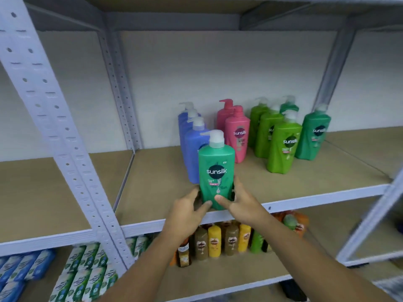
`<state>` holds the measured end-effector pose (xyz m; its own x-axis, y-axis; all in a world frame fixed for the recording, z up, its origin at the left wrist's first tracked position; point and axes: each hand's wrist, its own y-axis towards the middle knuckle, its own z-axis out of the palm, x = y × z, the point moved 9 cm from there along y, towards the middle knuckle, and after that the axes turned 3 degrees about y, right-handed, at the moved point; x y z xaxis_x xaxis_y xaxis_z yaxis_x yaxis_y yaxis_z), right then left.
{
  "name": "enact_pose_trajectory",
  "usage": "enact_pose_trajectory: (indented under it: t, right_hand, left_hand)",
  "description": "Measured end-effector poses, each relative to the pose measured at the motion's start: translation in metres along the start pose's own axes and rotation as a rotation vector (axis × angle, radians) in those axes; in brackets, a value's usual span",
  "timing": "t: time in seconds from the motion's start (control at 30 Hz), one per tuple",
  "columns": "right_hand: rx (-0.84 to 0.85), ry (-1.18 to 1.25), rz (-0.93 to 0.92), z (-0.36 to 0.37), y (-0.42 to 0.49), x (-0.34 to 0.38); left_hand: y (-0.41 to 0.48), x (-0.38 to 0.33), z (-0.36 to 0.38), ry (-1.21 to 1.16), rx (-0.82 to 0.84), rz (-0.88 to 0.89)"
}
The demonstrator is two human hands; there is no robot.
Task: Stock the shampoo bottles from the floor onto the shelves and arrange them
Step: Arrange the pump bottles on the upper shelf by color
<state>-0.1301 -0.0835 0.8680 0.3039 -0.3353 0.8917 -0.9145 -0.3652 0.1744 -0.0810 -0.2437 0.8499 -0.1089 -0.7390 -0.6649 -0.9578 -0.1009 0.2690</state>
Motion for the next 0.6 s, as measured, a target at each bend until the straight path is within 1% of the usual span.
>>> enact_pose_trajectory:
  t: [0.17,0.43,0.6]
  right_hand:
    - [-0.078,0.029,0.055,-0.059,-0.014,-0.021]
    - [-0.251,0.048,0.083,-0.149,-0.029,-0.058]
    - [-0.269,0.101,0.067,-0.204,-0.025,-0.089]
  left_hand:
    - [0.029,-0.044,0.048,-0.091,0.067,0.067]
    - [0.075,-0.109,0.118,-0.073,0.156,0.174]
    - [0.097,-0.149,0.162,-0.032,0.190,0.256]
